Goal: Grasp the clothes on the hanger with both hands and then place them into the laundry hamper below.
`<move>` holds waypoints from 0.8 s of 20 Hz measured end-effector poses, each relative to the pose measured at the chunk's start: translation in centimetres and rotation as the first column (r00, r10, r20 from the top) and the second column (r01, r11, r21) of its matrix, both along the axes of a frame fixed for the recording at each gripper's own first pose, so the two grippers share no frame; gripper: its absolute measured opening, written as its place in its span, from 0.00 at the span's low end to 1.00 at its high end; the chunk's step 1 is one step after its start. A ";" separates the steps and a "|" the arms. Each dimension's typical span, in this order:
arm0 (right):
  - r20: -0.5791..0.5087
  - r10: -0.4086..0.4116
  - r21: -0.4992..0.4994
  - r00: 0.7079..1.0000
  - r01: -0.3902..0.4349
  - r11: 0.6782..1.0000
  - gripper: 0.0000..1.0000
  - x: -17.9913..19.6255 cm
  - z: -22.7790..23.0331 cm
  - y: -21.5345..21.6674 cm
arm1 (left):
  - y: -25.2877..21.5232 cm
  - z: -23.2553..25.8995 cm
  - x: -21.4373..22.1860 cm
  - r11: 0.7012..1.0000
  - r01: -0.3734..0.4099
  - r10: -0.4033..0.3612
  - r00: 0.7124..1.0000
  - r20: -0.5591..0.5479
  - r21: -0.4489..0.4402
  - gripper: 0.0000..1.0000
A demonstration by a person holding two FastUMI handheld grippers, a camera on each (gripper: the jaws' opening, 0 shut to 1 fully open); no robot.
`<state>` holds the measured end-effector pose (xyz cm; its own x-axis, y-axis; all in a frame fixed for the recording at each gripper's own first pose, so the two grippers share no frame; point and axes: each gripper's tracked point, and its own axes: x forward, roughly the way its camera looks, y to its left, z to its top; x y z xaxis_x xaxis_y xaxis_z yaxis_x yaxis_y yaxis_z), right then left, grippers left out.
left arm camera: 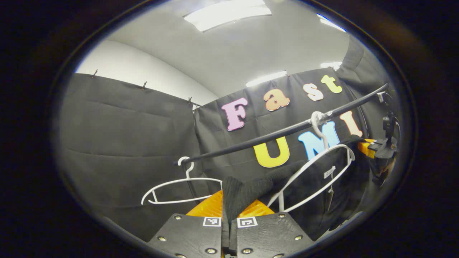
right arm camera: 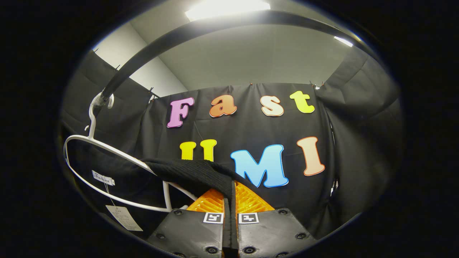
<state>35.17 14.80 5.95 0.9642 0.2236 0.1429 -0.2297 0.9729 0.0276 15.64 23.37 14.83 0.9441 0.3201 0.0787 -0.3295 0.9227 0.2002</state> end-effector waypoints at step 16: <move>-0.235 0.052 -0.057 0.971 -0.067 0.996 0.00 2.0 -10.0 0.9 | 1.1 -9.0 4.0 0.984 0.111 -0.127 0.985 -0.115 -0.140 0.01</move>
<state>37.17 15.73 -4.09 0.9539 0.2826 -0.1007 -0.2815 0.9592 0.0253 19.60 24.48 5.82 0.9758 0.2049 -0.0762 -0.1964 0.9748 0.1060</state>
